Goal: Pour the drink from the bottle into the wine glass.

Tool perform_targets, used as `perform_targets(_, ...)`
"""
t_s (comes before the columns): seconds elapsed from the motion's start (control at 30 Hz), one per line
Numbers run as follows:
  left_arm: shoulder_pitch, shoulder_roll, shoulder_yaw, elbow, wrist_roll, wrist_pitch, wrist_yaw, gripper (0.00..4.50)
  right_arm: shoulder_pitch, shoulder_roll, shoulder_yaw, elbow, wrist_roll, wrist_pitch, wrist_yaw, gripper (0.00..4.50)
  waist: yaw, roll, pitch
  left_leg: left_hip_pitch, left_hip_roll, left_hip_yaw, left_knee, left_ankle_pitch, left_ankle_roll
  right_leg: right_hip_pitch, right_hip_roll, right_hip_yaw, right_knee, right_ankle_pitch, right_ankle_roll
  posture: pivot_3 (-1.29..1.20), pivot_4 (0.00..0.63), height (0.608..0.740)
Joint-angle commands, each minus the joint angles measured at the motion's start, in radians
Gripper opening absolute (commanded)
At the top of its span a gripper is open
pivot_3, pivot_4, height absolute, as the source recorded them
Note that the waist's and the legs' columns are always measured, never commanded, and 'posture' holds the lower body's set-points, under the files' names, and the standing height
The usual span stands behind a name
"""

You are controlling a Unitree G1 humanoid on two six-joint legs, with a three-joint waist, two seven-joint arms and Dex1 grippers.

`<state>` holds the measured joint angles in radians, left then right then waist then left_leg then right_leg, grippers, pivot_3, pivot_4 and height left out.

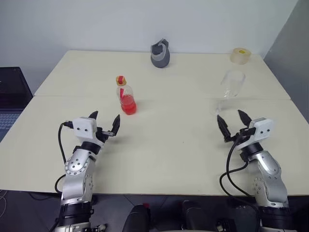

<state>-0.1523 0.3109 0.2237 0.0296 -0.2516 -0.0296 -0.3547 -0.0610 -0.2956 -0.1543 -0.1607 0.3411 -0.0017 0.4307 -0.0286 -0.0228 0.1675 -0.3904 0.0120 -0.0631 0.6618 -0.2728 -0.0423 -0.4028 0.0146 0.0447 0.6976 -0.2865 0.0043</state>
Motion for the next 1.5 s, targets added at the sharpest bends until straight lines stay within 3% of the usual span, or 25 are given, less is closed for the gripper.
perform_targets(0.03, -0.077, 0.004, -0.018, 0.067, 0.025, -0.012, 0.004, 4.49, 0.019, -0.054, 0.061, -0.143, 0.043, 0.071, 0.087, 4.5, 0.0, 0.0, 0.0, 0.0, 0.0, 0.0, 0.0, 0.0, 0.0, 0.0, 0.0, 0.0, 0.0, 0.0, 0.0, 0.0, 0.15, 0.74)
perform_targets(0.47, -0.404, 0.025, -0.084, 0.551, 0.11, -0.142, -0.068, 4.49, -0.046, -0.084, 0.114, -0.307, 0.087, 0.219, 0.103, 4.5, 0.001, 0.0, 0.0, -0.002, -0.001, 0.0, 0.001, 0.0, 0.0, 0.0, 0.0, -0.002, -0.001, 0.0, 0.0, 0.0, 0.15, 0.74)
perform_targets(0.8, -0.561, 0.022, -0.067, 0.825, 0.107, -0.232, -0.098, 4.49, -0.057, -0.097, 0.142, -0.342, 0.106, 0.272, 0.138, 4.5, 0.0, -0.001, 0.0, -0.003, -0.002, 0.0, 0.001, 0.0, 0.0, -0.001, 0.0, -0.004, -0.001, 0.0, 0.0, 0.0, 0.15, 0.74)
perform_targets(1.1, -0.652, 0.005, -0.04, 0.959, 0.083, -0.264, -0.126, 4.49, -0.074, -0.206, 0.202, -0.391, 0.173, 0.376, 0.275, 4.5, 0.0, -0.001, 0.0, -0.004, -0.002, 0.0, 0.002, 0.0, 0.0, -0.001, 0.0, -0.005, -0.001, 0.0, 0.0, 0.0, 0.15, 0.74)
perform_targets(1.37, -0.689, 0.005, -0.043, 1.012, 0.086, -0.271, -0.163, 4.49, -0.12, -0.223, 0.213, -0.377, 0.196, 0.402, 0.321, 4.5, 0.0, -0.001, 0.0, -0.004, -0.002, 0.0, 0.002, 0.0, 0.0, -0.001, 0.0, -0.006, -0.001, 0.0, 0.0, 0.0, 0.15, 0.74)
perform_targets(1.5, -0.695, 0.005, -0.038, 1.024, 0.085, -0.276, -0.172, 3.57, -0.136, -0.216, 0.215, -0.361, 0.188, 0.396, 0.326, 4.5, 0.0, -0.001, 0.0, -0.004, -0.002, 0.0, 0.002, 0.0, 0.0, -0.001, 0.0, -0.006, -0.001, 0.0, 0.0, 0.0, 0.15, 0.74)
